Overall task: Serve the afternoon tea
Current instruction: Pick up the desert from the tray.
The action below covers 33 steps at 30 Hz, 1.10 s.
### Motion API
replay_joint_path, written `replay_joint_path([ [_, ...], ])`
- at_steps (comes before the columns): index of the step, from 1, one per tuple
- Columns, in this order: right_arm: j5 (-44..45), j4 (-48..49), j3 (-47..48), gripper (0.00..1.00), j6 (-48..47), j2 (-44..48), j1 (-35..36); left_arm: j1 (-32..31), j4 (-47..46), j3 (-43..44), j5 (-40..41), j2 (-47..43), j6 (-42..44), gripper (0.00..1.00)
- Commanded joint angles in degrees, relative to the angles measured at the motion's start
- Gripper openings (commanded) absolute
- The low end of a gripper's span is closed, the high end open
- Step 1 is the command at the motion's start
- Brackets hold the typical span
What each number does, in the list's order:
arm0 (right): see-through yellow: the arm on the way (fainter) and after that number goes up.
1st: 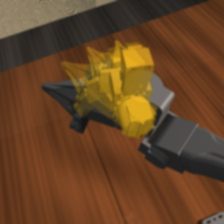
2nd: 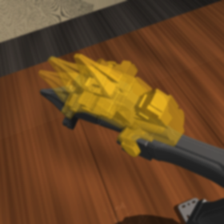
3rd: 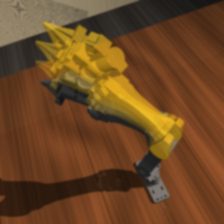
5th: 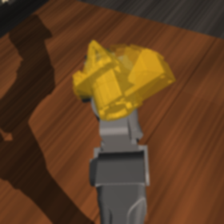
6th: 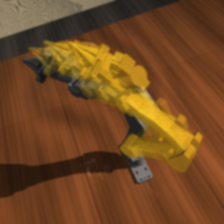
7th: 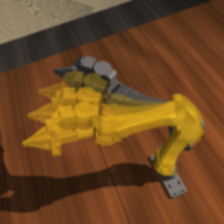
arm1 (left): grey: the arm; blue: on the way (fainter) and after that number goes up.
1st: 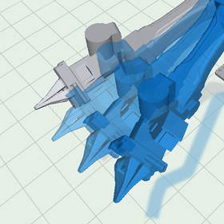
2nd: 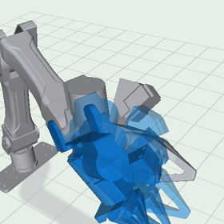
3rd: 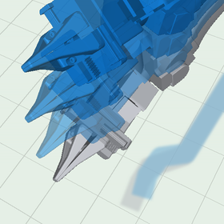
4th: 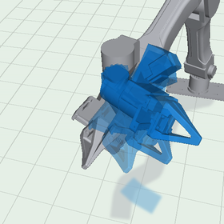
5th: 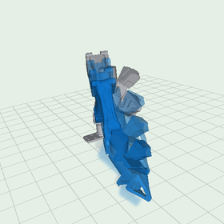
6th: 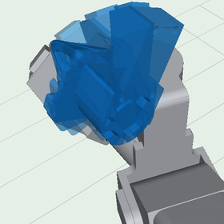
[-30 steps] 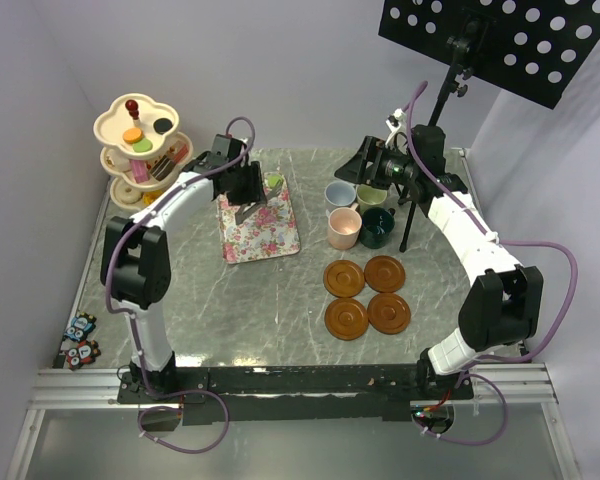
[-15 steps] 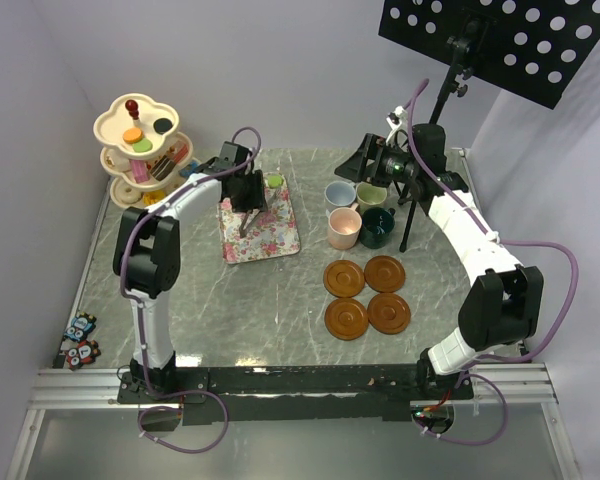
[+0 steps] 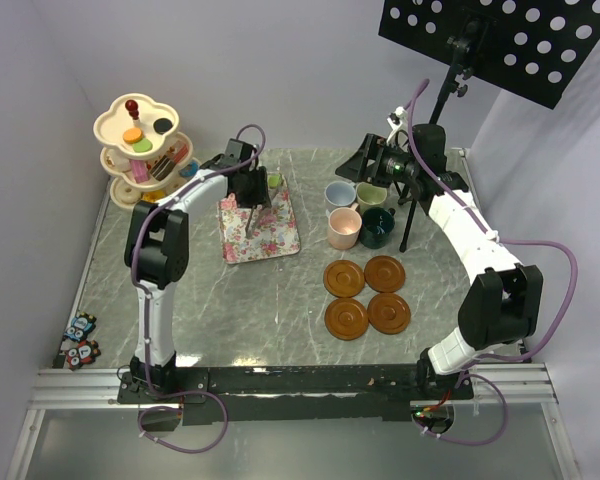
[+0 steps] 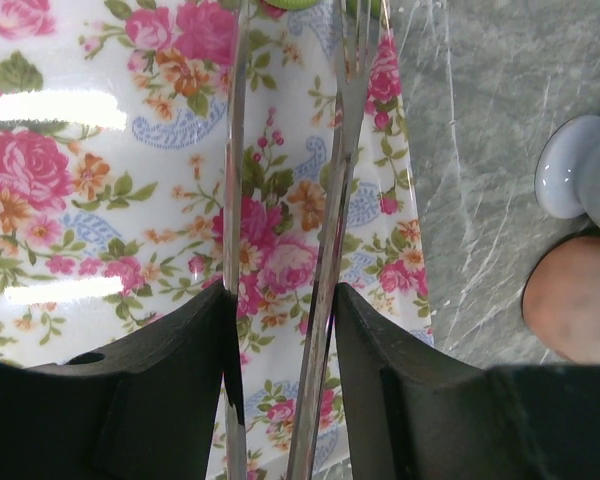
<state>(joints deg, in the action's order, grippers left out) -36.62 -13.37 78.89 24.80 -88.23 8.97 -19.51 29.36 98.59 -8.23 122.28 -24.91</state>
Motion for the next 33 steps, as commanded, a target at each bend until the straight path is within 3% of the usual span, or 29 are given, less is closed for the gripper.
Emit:
replay_joint_path([
  [1, -0.4, 1.1, 2.5, 0.83, -0.4, 0.2, -0.8, 0.3, -1.7, 3.5, -1.4, 1.1, 0.1, 0.49],
  [9, -0.4, 1.2, 2.4, 0.83, -0.3, 0.3, -0.9, 0.6, -1.2, 4.5, -1.8, 1.8, 0.3, 0.41],
  [16, -0.6, 1.4, 2.1, 0.83, -0.1, 0.5, -0.9, 0.8, -2.6, 1.7, -0.7, -1.8, -0.1, 0.41],
  [25, -0.6, 1.5, 1.4, 0.83, -0.2, 1.2, -0.9, 3.2, -5.8, -1.2, -2.8, -3.8, -3.8, 0.54],
  [33, -0.6, 1.6, 1.2, 0.83, -0.3, 1.5, -0.9, 3.1, -4.1, -1.4, -0.3, 0.3, 2.0, 0.59],
])
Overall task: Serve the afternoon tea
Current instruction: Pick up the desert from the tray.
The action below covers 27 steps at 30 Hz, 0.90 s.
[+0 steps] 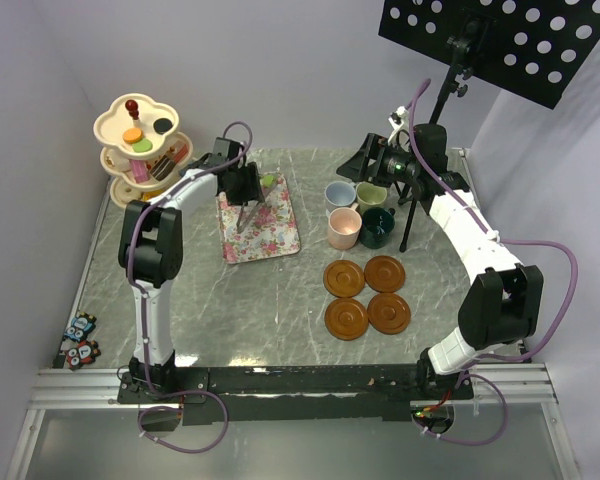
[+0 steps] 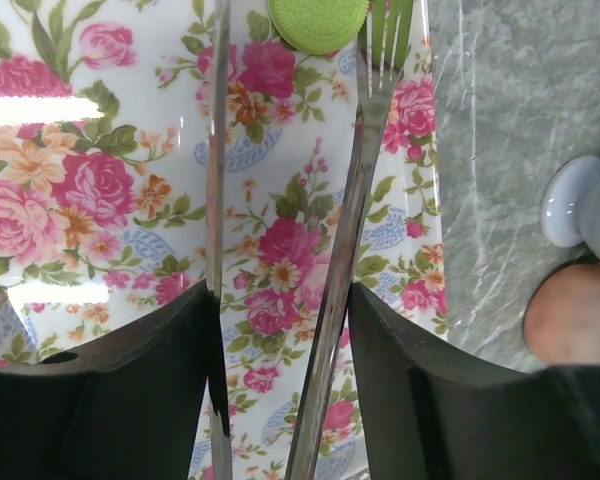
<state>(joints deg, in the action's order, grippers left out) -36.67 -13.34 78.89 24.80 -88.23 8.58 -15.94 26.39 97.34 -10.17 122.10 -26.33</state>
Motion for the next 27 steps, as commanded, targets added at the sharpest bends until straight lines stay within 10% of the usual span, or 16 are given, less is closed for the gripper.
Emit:
replay_joint_path([
  [1, -0.6, 1.6, 1.1, 0.83, -0.3, 1.6, -0.4, -0.6, -0.9, -0.2, 2.8, 0.9, 4.6, 0.61],
  [27, -1.0, 2.3, -0.4, 0.83, 0.7, 1.9, -0.5, -8.7, -1.7, -4.3, 31.0, 4.2, 16.1, 0.88],
])
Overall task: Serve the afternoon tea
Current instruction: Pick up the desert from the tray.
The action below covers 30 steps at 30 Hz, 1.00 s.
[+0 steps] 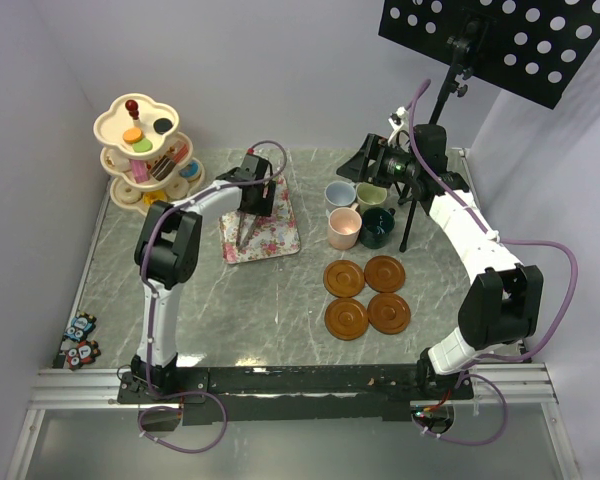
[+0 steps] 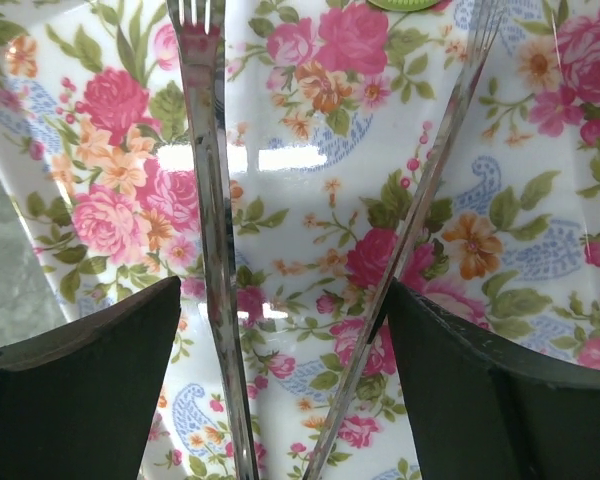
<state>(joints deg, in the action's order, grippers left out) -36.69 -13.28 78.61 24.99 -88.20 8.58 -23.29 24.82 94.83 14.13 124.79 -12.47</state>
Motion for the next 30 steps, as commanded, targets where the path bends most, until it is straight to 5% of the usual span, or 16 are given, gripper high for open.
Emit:
replay_joint_path([
  [1, -1.1, 2.1, 0.0, 0.83, 0.6, 1.9, -0.5, -1.8, -0.4, -2.0, 7.6, 1.4, 2.4, 0.88],
  [10, -1.3, 2.0, -0.4, 0.83, 0.5, 2.0, -0.5, -4.5, -1.4, -3.5, 12.9, 2.6, 3.4, 0.80],
  [16, -1.5, 1.9, -0.5, 0.82, 0.3, 2.0, -0.5, -5.4, -1.3, -3.2, 13.8, 4.1, 3.2, 0.63],
  [21, -1.5, 1.8, -0.6, 0.82, 0.4, 2.1, -0.5, -5.5, -0.7, -3.2, 14.6, 5.3, 3.1, 0.62],
  [30, -1.2, 1.5, -1.2, 0.82, 0.0, 2.8, -0.5, -5.5, -0.3, -2.7, 8.7, 0.9, 1.8, 0.50],
])
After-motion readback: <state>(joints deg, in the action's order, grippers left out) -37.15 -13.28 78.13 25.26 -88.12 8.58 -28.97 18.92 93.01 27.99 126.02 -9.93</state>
